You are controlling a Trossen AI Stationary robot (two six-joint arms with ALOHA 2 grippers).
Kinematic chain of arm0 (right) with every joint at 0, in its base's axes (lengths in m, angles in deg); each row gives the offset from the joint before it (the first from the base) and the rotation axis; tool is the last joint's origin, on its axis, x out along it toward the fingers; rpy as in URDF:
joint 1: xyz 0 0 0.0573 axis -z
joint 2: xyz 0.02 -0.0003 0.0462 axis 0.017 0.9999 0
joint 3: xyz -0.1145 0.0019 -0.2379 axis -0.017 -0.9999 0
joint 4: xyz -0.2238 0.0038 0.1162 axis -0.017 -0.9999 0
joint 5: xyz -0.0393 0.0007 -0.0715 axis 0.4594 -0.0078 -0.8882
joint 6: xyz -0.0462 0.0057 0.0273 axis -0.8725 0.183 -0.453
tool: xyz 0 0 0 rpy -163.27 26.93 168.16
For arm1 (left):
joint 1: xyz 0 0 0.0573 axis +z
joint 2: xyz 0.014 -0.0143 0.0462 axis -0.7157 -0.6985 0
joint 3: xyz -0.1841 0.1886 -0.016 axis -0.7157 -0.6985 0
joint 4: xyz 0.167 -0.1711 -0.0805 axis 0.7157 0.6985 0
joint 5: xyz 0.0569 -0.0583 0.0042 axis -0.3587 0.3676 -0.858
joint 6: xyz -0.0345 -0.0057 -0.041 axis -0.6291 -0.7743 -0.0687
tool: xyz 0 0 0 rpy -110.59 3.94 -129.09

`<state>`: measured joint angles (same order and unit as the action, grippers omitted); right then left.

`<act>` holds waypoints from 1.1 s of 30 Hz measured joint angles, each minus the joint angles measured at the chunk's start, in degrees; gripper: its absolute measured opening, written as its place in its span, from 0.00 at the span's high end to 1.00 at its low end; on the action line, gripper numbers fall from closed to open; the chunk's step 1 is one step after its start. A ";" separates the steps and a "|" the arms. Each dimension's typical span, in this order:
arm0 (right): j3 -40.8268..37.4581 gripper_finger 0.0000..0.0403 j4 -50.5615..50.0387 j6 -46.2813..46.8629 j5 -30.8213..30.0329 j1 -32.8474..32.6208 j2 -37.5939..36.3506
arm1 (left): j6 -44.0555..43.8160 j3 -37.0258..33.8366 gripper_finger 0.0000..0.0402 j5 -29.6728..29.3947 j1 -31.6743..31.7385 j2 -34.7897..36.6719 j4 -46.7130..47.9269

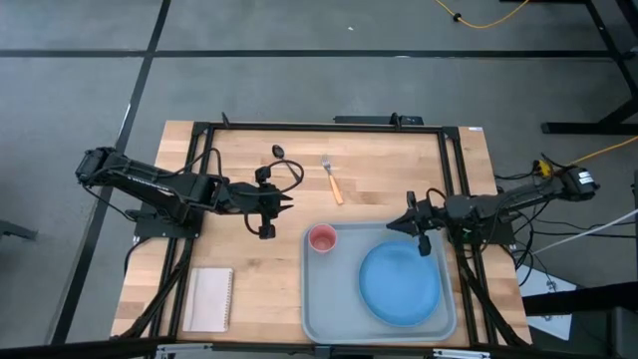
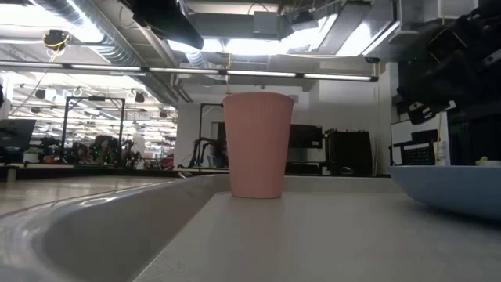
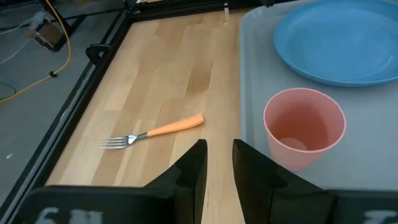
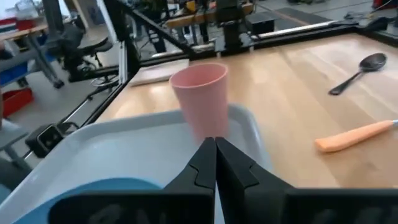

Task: Pick and place plate/cup/fork/spoon on tray
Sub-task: Put the black spoon on the gray tray to the bottom of the pink cup

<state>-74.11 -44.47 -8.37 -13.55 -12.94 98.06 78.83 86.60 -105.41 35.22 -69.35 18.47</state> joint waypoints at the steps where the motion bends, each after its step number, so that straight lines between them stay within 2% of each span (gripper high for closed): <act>1: 0.00 0.99 -0.11 0.03 0.24 0.57 -0.62 | 0.00 0.00 0.83 -0.02 0.00 0.00 0.00; 9: 0.01 0.99 -1.45 1.64 0.74 5.42 -6.94 | -0.33 0.00 0.83 0.00 0.00 0.00 0.02; 15: 0.02 0.99 -9.22 2.99 4.27 6.57 -13.56 | -0.37 0.00 0.83 0.00 0.00 0.00 0.02; 25: 0.01 0.99 -23.06 4.26 4.51 6.55 -25.92 | -0.42 0.00 0.83 0.00 0.01 0.00 0.04; 33: 0.02 0.99 -22.89 0.02 5.10 6.55 -29.72 | -0.44 0.00 0.83 0.02 0.00 0.00 0.07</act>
<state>-74.09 -67.37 -8.35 -8.44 -6.38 68.34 78.39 86.60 -105.38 35.22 -69.35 18.53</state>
